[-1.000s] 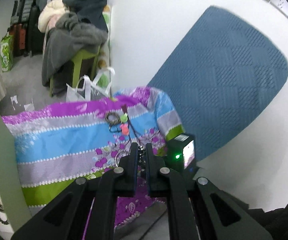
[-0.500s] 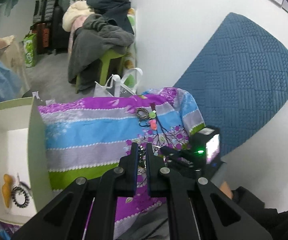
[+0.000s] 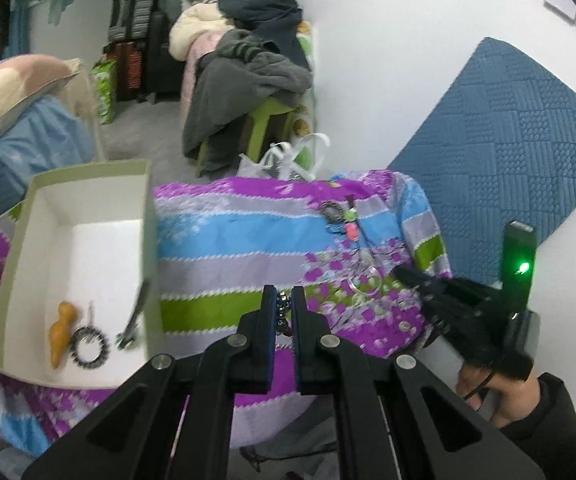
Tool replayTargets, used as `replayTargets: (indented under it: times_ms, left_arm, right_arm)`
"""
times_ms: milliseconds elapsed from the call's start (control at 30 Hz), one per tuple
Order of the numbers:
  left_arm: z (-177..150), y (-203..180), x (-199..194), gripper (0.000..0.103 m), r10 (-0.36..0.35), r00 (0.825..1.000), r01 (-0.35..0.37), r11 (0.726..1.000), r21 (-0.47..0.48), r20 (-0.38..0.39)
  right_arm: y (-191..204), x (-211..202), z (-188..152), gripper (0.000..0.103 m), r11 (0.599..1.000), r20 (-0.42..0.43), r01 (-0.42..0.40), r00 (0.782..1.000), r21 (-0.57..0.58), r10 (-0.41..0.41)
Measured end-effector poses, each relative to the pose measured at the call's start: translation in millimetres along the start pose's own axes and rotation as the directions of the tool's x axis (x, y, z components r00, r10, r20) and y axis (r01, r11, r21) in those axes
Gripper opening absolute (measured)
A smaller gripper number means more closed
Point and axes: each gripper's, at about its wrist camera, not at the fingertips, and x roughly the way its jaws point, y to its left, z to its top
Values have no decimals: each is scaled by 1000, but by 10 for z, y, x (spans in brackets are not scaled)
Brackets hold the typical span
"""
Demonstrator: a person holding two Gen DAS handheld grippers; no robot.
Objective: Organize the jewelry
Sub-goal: 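Carry the silver chain with the left tool while the right tool carries the hoop ring to the box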
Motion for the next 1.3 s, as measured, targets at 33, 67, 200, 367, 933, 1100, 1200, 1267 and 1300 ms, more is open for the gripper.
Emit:
replayTargets:
  times_ms: [33,67,200,367,933,1100,1200,1267,1300]
  left_arm:
    - [-22,48,-24,4,-1,1000,1,1000,-15,-6]
    - [-48,79,-51,4,-6,1000,6,1000,-23,-7]
    - [-119,129,-155,4,-9,1000,9,1000,-21,8]
    - [-136,114,-186,4,-14,1000,14,1000,-13,21]
    - [-69,236,-105,4,72,997,-71,997,-32,8]
    - [23,334,-222,4,99,995,-98,994,-41,26]
    - [129,410,-376,4,116,992,-114,993,-41,58]
    - [212,460,-499,5,127,989,-124,991,-41,80]
    - [246,478,-548,5,132,987,-129,991,-40,89]
  right_arm:
    - [10,-15,3,0,1000,4,9,1000,9,-9]
    - [-19,-11,-2,0,1000,5,10,1000,28,-11]
    - [-221,173,-112,7,996,-17,34,999,88,-33]
    - [-468,559,-215,62,994,-58,39,998,102,-33]
    - [-597,1157,-317,63,992,-180,86,981,95,-68]
    - [-414,808,-96,63,993,-136,83,988,87,-70]
    - [-218,490,124,63,995,-75,72,995,73,-67]
    - [-75,275,293,63,996,-37,43,998,77,-40]
    - [18,165,385,63,997,-17,27,1000,71,-26]
